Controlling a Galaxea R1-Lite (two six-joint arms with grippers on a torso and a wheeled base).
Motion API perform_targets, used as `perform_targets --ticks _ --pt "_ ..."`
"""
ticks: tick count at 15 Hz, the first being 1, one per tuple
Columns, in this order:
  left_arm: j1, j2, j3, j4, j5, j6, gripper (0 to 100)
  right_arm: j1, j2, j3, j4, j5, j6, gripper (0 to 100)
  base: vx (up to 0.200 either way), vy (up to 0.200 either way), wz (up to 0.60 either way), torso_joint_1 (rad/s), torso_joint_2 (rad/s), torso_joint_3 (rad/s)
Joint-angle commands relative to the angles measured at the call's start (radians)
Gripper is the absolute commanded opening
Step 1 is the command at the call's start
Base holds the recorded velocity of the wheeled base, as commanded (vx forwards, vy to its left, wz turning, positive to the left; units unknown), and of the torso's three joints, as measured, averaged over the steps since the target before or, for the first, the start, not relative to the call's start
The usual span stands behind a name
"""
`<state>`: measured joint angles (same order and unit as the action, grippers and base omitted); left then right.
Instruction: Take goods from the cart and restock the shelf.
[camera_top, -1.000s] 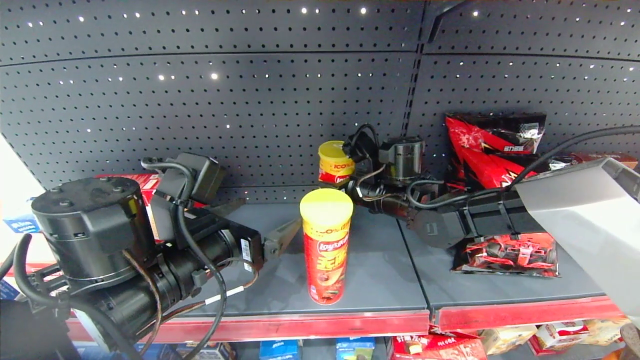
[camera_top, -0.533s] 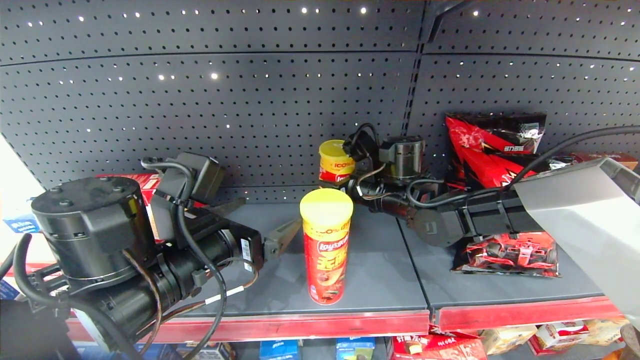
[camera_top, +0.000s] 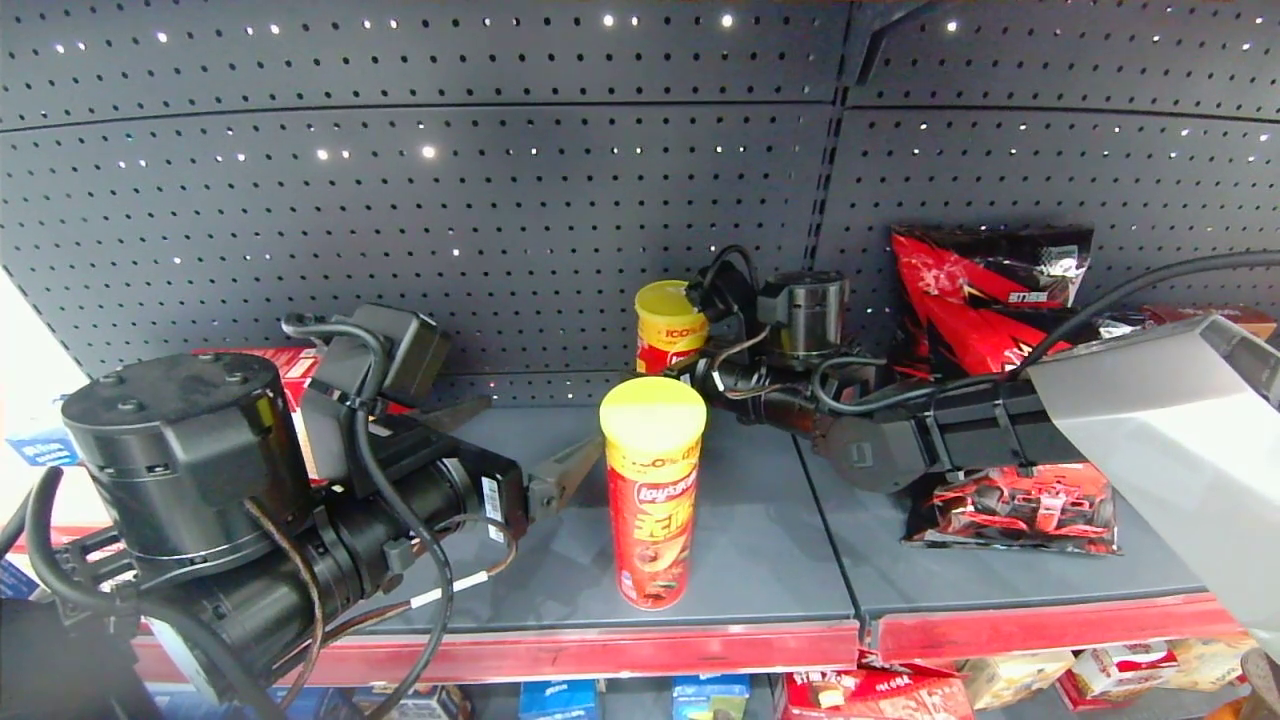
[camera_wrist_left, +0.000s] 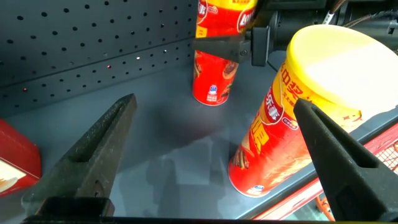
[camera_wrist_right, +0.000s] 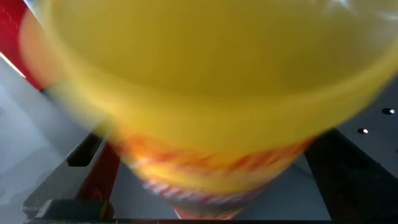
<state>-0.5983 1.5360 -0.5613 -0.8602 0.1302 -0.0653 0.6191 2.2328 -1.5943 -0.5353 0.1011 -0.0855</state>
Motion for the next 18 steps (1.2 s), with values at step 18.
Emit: perform_targets --ticks 18 --pt "0.031 0.004 0.015 0.0 -0.001 -0.001 100 0.007 -0.295 0.338 0.003 0.009 -0.002 100 0.0 0.0 0.0 0.0 0.0 0.0"
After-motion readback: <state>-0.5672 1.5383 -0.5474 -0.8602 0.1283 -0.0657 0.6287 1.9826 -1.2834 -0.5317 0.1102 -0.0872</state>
